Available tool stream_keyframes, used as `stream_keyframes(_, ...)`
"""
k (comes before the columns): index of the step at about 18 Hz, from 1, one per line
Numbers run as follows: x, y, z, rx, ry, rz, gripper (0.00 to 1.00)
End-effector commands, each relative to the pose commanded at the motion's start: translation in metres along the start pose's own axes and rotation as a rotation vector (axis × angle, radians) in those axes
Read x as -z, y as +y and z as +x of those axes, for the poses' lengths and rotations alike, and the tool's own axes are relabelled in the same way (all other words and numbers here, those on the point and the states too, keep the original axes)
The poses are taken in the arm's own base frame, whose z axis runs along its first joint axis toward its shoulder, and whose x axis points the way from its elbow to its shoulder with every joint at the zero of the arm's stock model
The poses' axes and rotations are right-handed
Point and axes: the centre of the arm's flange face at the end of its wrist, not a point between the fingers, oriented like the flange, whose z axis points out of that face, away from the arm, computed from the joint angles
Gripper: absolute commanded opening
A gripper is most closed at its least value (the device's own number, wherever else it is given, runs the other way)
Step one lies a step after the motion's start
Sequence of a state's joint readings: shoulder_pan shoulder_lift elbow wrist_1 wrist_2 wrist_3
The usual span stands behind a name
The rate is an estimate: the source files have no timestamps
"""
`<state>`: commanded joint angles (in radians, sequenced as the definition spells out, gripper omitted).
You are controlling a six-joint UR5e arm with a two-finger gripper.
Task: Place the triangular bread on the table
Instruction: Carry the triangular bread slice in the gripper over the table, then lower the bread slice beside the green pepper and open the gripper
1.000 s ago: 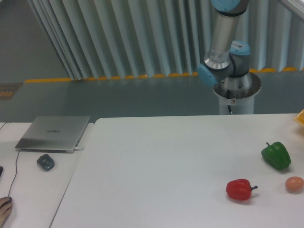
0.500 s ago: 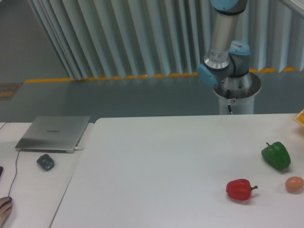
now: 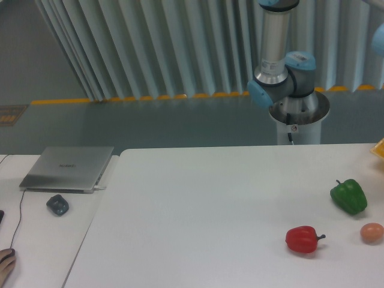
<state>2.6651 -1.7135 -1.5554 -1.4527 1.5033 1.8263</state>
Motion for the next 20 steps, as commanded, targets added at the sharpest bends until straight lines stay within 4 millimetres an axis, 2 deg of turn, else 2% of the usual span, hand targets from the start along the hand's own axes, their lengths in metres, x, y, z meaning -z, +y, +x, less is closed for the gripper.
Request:
stream_keyframes(4, -0.002, -0.072, 0.006, 0.063, -0.001, 0.001, 0.00)
stream_keyframes(6, -0.001, -0.093, 0.012, 0.079, -0.004, 0.001, 0.00)
stream_keyframes(11, -0.006, -0.130, 0.021, 0.080, 0.003, -0.008, 0.02)
stream_keyframes(13, -0.010, -0.138, 0.022, 0.069, 0.006, -0.008, 0.63)
stream_keyframes(15, -0.015, -0.138, 0.021, 0.073, 0.000, -0.006, 1.00)
stream_keyframes(20, -0.017, -0.139, 0.021, 0.062, -0.040, -0.005, 1.00)
